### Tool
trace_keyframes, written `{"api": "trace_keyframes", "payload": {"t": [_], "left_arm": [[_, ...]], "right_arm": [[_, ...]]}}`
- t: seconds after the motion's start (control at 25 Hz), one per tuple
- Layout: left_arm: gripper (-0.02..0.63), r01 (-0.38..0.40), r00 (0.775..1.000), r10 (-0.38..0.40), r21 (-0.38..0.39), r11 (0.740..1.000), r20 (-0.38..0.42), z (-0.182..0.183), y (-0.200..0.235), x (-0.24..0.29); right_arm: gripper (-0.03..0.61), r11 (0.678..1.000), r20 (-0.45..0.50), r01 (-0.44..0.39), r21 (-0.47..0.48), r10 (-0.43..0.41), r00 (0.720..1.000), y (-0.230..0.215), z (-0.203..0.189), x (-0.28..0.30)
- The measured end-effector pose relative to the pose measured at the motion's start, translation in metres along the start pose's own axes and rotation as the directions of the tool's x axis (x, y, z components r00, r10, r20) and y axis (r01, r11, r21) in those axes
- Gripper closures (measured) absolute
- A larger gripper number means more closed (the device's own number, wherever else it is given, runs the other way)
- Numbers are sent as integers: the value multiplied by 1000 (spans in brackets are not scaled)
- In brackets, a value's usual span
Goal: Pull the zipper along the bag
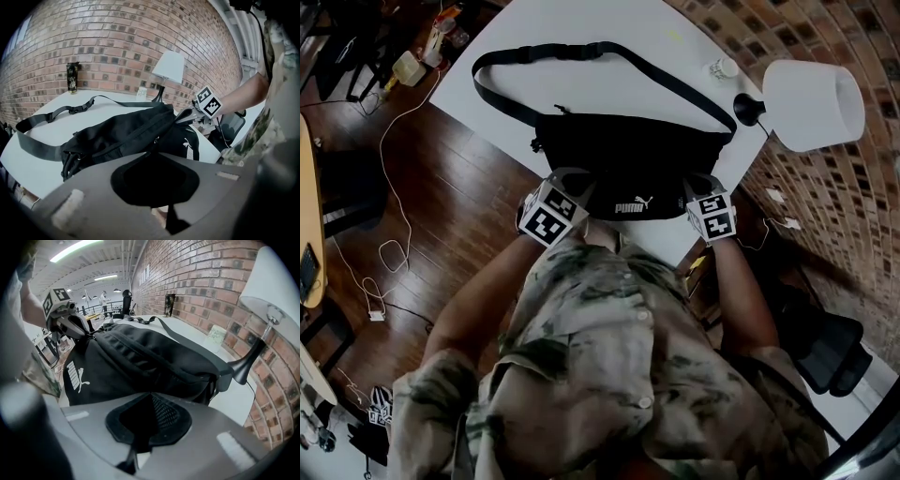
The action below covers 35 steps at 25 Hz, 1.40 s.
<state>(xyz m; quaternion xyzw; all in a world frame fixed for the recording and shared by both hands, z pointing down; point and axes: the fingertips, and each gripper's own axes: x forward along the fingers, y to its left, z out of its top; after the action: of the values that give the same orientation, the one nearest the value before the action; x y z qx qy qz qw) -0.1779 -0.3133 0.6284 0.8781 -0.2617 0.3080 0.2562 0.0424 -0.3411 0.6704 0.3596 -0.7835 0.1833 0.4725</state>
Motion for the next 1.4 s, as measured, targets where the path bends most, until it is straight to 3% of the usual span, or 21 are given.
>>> {"api": "trace_keyframes", "payload": {"t": [0.72,0.92,1.0,1.04,1.2,1.4], "left_arm": [[591,-38,999,38,-3,999,7,-21,39,-21],[577,-118,992,118,-3,993,44,-18,37,-24],[547,-162,985,162,-1,987,57,-22,30,-33],[526,-183,981,183,1,983,60,-26,26,-39],[522,-251,965,251,-11,968,83,-46,-1,-63],[522,-317,931,324,-67,946,166,-66,-79,-107]], "right_arm": [[574,999,-11,49,19,-49,999,-4,2,1],[574,997,54,57,56,-60,997,-6,6,-4],[464,997,91,57,49,-62,994,-1,6,-18],[450,997,116,59,44,-63,991,2,7,-26],[474,998,231,63,14,-65,971,20,2,-73],[490,999,354,42,-7,-37,934,73,-47,-144]]}}
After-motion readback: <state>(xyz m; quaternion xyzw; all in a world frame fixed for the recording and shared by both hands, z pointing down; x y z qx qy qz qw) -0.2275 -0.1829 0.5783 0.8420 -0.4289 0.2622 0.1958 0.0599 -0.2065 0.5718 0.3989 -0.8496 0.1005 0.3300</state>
